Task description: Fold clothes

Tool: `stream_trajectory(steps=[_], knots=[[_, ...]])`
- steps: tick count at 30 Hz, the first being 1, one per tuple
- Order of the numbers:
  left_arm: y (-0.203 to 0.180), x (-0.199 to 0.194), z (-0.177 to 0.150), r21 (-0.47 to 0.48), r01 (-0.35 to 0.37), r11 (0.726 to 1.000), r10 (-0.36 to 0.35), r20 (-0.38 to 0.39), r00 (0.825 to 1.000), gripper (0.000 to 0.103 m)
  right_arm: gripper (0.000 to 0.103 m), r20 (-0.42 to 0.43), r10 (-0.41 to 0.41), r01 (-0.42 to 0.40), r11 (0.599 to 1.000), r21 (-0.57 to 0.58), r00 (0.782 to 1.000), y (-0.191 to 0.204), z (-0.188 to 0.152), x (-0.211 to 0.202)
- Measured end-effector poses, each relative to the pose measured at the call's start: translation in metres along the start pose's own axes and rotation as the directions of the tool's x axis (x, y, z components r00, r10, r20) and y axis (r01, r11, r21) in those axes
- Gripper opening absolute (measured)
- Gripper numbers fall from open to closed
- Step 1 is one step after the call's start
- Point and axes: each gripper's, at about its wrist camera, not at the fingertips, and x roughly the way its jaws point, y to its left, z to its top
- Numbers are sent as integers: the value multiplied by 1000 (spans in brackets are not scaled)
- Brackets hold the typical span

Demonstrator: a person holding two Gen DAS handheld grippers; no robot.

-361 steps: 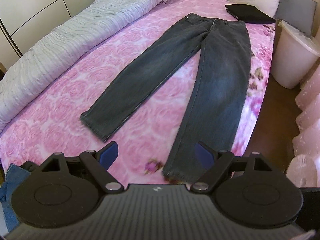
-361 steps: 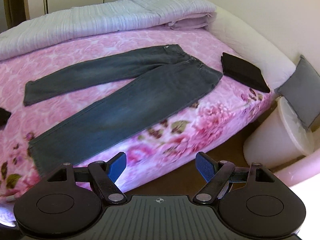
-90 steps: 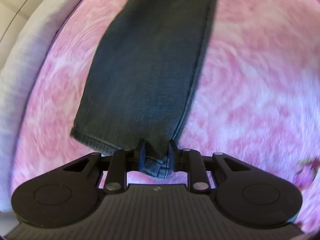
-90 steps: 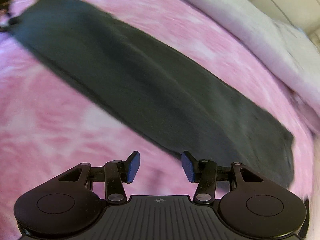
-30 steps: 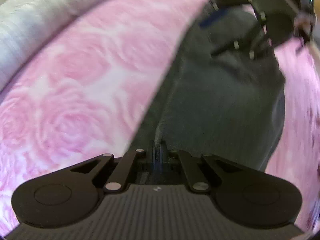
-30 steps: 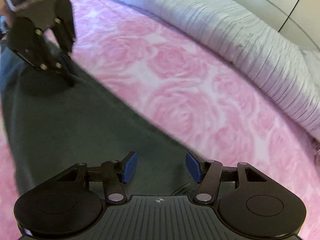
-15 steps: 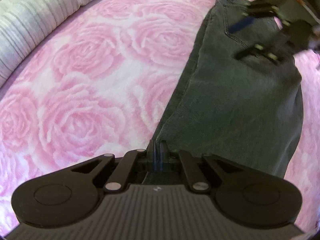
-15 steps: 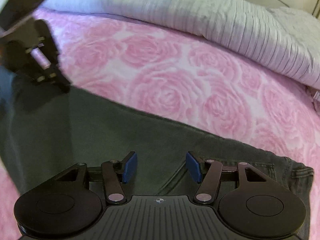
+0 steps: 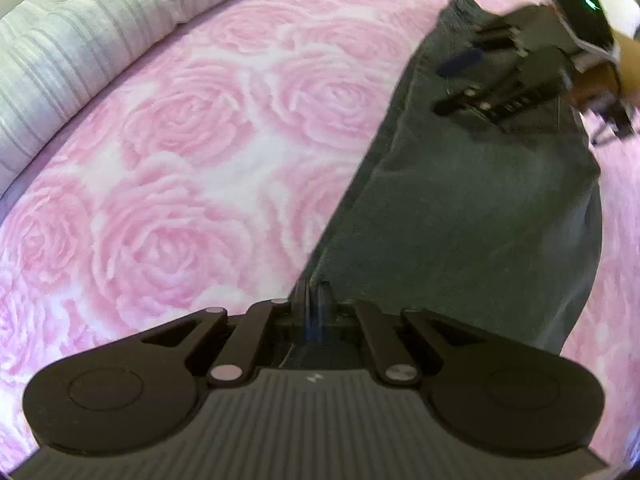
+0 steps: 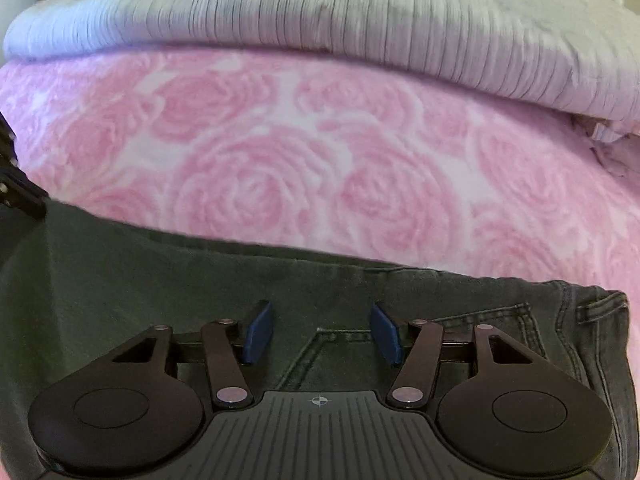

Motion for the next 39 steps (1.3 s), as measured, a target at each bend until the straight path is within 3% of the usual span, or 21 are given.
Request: stream_trajectory(steps=[2, 4, 6, 9, 12, 14, 16, 18, 20, 22, 23, 25, 28, 29, 31, 34, 39], knots=[[-6, 2, 1, 20, -41, 999, 41, -7, 999, 5, 58, 0, 6, -6, 1000, -15, 1000, -2, 7, 9], [-11, -5, 0, 24, -65, 998, 65, 8, 998, 8, 58, 19, 12, -13, 999, 44, 1000, -7, 11, 6], [-20, -15, -1, 54, -94, 994, 92, 30, 995, 22, 58, 56, 3, -8, 995, 98, 998, -11, 12, -5], [-52, -39, -5, 182, -144, 973, 126, 104, 987, 25, 58, 138, -34, 11, 987, 163, 990, -14, -10, -49], [-106, -60, -13, 338, -119, 934, 54, 196, 979, 25, 58, 192, -114, 67, 970, 233, 975, -13, -56, -103], [-152, -63, -23, 488, -80, 869, -33, 218, 975, 26, 58, 181, -149, 93, 954, 285, 972, -3, -92, -130], [-197, -56, -33, 631, -61, 774, -95, 210, 973, 29, 58, 149, -172, 112, 933, 341, 974, 12, -127, -152], [-232, -41, -41, 728, -66, 683, -117, 197, 973, 28, 58, 110, -184, 128, 910, 394, 977, 25, -158, -169], [-255, -19, -45, 797, -93, 597, -84, 178, 980, 28, 58, 61, -181, 134, 882, 452, 982, 37, -184, -178], [-263, -4, -47, 837, -100, 539, -53, 152, 987, 12, 58, 36, -178, 137, 860, 492, 983, 47, -201, -183], [-262, -2, -46, 839, -102, 535, -41, 147, 988, 2, 58, 23, -176, 139, 848, 512, 984, 52, -209, -185], [-254, -6, -34, 814, -73, 577, -55, 128, 990, 2, 58, 16, -173, 137, 832, 537, 985, 62, -221, -189], [-233, -18, -10, 709, -28, 705, -83, 121, 989, 1, 58, 58, -161, 102, 823, 559, 985, 76, -219, -186], [-221, -23, 0, 646, 9, 763, -108, 114, 988, 1, 58, 73, -158, 89, 820, 566, 985, 81, -218, -185], [-198, -29, 14, 538, 62, 841, -145, 113, 983, 1, 58, 118, -145, 46, 801, 597, 982, 85, -212, -179], [-180, -34, 27, 466, 90, 880, -167, 128, 978, 1, 58, 177, -135, -14, 756, 655, 975, 86, -203, -167], [-167, -38, 37, 432, 97, 897, -179, 153, 972, 1, 58, 204, -150, -46, 687, 725, 967, 76, -188, -138]])
